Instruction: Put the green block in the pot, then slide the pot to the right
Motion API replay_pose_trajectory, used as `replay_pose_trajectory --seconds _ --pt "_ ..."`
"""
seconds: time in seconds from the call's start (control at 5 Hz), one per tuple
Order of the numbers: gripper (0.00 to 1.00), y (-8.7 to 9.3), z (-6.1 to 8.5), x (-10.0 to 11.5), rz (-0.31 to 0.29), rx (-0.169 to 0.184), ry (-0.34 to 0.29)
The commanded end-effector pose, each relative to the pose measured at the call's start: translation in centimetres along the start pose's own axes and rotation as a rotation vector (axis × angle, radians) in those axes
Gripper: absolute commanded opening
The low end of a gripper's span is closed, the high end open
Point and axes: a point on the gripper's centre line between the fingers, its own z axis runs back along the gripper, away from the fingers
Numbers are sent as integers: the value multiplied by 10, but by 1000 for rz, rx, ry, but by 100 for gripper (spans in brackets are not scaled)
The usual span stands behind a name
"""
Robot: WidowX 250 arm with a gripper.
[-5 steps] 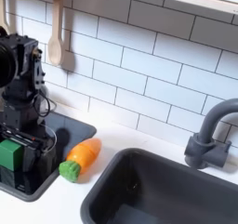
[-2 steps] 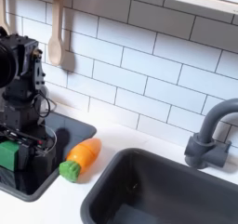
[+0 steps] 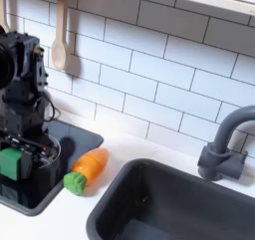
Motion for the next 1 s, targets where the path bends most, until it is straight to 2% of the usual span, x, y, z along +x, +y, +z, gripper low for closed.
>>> replay_pose_trajectory --seconds 0.0,0.4,0.8 --pt "0 12 30 3 5 -5 -42" --pt "0 21 53 18 29 -9 -118" --pt "0 41 85 37 108 31 -237"
